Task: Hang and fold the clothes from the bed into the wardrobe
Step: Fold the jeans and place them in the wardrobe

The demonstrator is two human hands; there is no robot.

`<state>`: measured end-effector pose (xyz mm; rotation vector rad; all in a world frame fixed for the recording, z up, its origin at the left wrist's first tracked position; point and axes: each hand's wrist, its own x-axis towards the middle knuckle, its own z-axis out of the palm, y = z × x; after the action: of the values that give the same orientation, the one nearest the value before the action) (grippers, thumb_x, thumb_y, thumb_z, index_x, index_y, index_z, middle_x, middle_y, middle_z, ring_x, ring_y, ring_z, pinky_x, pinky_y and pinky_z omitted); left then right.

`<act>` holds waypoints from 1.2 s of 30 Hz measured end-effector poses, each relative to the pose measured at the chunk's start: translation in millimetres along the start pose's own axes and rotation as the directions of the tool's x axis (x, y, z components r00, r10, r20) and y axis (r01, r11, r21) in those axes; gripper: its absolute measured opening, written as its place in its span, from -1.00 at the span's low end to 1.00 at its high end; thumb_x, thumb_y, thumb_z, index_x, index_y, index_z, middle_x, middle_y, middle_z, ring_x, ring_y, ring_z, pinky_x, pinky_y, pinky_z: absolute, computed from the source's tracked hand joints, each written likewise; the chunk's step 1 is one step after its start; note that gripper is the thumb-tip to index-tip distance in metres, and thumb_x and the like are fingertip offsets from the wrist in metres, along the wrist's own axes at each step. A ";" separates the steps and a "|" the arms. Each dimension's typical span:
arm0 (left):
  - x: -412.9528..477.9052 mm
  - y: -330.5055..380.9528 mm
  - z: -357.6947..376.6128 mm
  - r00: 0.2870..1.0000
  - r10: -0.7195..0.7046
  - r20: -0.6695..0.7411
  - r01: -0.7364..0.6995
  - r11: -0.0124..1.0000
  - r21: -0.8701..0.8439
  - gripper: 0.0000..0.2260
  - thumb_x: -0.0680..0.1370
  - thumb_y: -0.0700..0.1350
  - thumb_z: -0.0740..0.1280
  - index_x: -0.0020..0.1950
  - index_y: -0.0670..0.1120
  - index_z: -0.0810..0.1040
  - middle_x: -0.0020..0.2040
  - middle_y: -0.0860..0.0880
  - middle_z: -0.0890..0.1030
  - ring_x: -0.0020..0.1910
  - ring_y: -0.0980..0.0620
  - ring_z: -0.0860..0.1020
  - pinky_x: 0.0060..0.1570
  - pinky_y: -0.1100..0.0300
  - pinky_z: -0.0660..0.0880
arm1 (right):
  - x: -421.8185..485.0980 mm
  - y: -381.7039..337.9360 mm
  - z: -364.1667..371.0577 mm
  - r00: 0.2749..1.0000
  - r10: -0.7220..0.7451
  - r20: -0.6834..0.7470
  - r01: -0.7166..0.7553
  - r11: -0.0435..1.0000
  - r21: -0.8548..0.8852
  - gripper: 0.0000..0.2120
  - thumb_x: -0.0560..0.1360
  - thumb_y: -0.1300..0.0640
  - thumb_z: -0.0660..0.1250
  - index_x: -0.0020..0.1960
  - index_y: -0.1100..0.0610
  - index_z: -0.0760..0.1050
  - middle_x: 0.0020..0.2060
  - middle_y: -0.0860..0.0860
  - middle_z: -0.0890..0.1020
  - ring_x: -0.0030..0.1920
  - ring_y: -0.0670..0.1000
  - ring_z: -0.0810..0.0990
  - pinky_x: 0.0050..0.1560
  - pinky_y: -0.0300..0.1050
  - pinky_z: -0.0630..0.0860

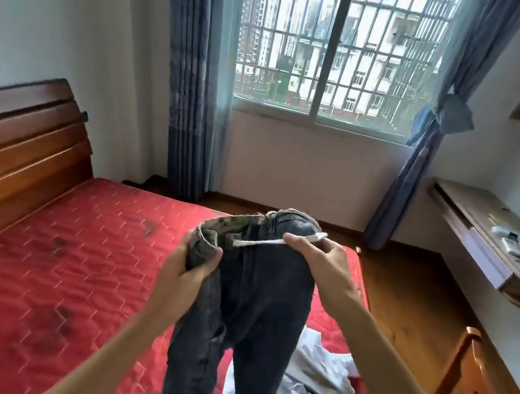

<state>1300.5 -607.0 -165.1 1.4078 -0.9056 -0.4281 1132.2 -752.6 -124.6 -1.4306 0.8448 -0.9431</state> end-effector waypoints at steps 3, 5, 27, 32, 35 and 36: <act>23.5 17.8 -15.0 0.986 -0.138 -0.092 0.118 0.974 -0.196 -0.66 0.45 0.16 0.48 -0.04 -0.12 0.69 -0.04 -0.15 0.71 0.04 -0.19 0.65 0.18 -0.11 0.51 | 11.4 5.7 -27.8 0.997 0.048 -0.068 -0.038 0.991 0.132 -0.87 0.39 0.24 0.49 -0.29 0.17 0.57 -0.33 0.09 0.54 -0.27 0.03 0.50 -0.27 -0.13 0.44; 32.7 33.6 -18.4 0.981 -0.153 -0.115 0.121 0.961 -0.248 -0.80 0.55 0.00 0.40 -0.10 -0.09 0.73 -0.04 -0.13 0.73 0.03 -0.18 0.68 0.15 -0.07 0.52 | 22.5 10.0 -42.8 0.992 0.078 -0.097 -0.058 0.979 0.195 -0.84 0.37 0.28 0.46 -0.32 0.15 0.52 -0.32 0.10 0.50 -0.29 0.03 0.45 -0.29 -0.15 0.41; 103.1 101.0 -43.3 0.986 0.046 -0.162 -0.033 0.996 0.080 -0.84 0.60 -0.17 0.34 -0.17 -0.12 0.62 -0.37 0.18 0.67 -0.37 0.29 0.61 -0.23 0.39 0.49 | 103.5 -12.6 -122.9 0.993 -0.108 -0.038 0.112 0.986 0.125 -0.55 0.25 -0.07 0.59 0.01 0.20 0.68 -0.07 0.15 0.72 -0.07 0.12 0.66 -0.04 0.04 0.61; 115.3 90.6 -42.7 0.994 0.053 -0.099 -0.002 0.889 0.458 -0.82 0.60 -0.16 0.36 -0.18 -0.17 0.61 -0.30 0.07 0.59 -0.31 0.17 0.49 -0.23 0.27 0.39 | 117.5 -34.1 -99.1 0.936 -0.292 -0.198 0.179 0.877 -0.446 -0.69 0.38 -0.05 0.51 -0.11 0.20 0.66 -0.19 0.04 0.59 -0.08 0.06 0.59 0.00 -0.14 0.46; 118.5 87.3 -34.8 0.985 0.023 -0.173 0.064 0.874 0.482 -0.79 0.59 -0.15 0.37 -0.18 -0.25 0.60 -0.28 -0.07 0.60 -0.29 0.03 0.50 -0.34 0.31 0.38 | 111.2 -48.1 -91.2 0.971 -0.238 -0.033 0.194 0.857 -0.477 -0.86 0.36 0.03 0.53 -0.18 0.10 0.69 -0.26 -0.01 0.69 -0.17 0.01 0.63 -0.18 -0.14 0.48; 119.7 86.9 -32.2 0.981 0.013 -0.196 0.087 0.866 0.493 -0.77 0.58 -0.13 0.38 -0.18 -0.27 0.60 -0.26 -0.14 0.62 -0.26 -0.04 0.52 -0.28 0.21 0.38 | 108.3 -51.3 -88.4 0.974 -0.225 0.007 0.200 0.851 -0.486 -0.87 0.35 0.02 0.53 -0.21 0.07 0.70 -0.29 -0.04 0.70 -0.19 -0.01 0.64 -0.18 -0.12 0.51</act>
<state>1376.3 -660.3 -45.3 1.9090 -0.8633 -0.0743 1095.5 -883.9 -64.5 -1.9751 1.0229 -0.9758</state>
